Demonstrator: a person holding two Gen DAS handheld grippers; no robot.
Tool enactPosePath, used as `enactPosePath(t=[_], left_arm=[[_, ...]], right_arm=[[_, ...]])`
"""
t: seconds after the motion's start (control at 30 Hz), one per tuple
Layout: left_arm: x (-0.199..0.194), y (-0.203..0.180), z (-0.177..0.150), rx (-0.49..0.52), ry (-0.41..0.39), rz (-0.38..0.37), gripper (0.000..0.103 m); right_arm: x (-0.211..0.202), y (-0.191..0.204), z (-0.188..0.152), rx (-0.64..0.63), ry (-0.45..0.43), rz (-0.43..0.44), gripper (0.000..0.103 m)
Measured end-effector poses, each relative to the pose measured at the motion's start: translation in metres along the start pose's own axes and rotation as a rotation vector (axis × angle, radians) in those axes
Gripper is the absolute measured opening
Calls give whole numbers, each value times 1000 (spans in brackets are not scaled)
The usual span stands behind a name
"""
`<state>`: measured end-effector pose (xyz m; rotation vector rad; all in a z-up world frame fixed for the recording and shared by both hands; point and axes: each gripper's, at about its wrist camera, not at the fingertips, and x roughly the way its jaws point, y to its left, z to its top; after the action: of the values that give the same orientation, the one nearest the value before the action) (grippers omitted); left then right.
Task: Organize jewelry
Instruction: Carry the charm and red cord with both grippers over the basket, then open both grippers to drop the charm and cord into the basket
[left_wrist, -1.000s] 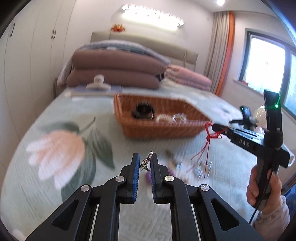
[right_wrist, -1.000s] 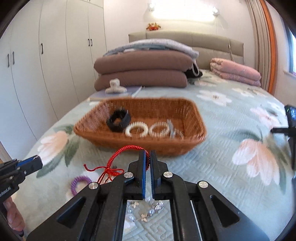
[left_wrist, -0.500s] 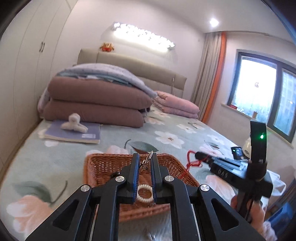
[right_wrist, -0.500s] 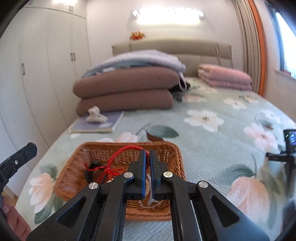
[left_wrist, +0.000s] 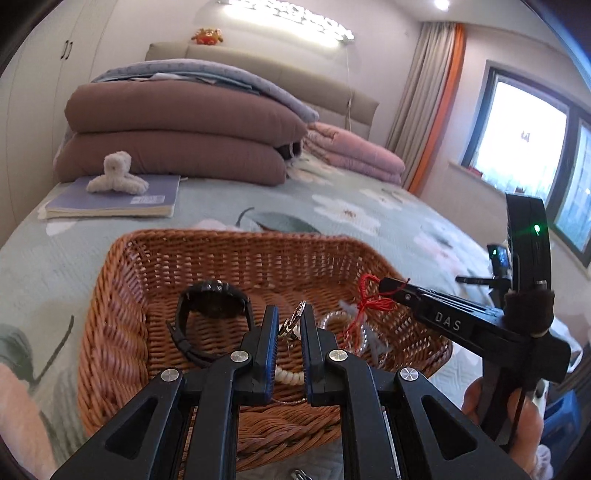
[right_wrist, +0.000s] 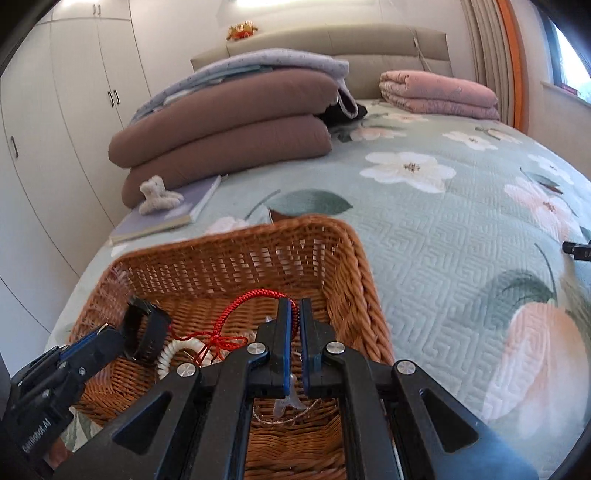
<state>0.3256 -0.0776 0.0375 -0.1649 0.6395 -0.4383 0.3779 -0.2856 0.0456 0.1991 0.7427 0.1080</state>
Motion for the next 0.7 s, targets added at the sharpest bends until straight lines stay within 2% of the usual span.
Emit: enactPosePath(t=[0.13, 0.33, 0.37, 0.43, 0.47, 0.53, 0.6, 0.7], left_arm=[[3, -3, -2, 19, 12, 14, 11], [4, 5, -1, -25, 17, -6, 14], [4, 6, -1, -32, 21, -12, 17], [2, 8, -1, -38, 12, -9, 34], [0, 8, -1, -38, 4, -10, 38], [-7, 10, 0, -52, -15, -28, 61], [-15, 12, 1, -67, -46, -49, 66], [-33, 17, 4, -92, -90, -65, 67]], right_arm=[[6, 0, -3, -3, 19, 1, 6], [7, -3, -4, 8, 19, 12, 8], [6, -3, -4, 9, 18, 14, 9], [3, -3, -5, 3, 10, 29, 12], [1, -4, -6, 7, 1, 42, 13], [-4, -6, -6, 15, -24, 63, 23], [-14, -5, -7, 8, -67, 72, 32], [-31, -1, -9, -7, -133, 74, 33]])
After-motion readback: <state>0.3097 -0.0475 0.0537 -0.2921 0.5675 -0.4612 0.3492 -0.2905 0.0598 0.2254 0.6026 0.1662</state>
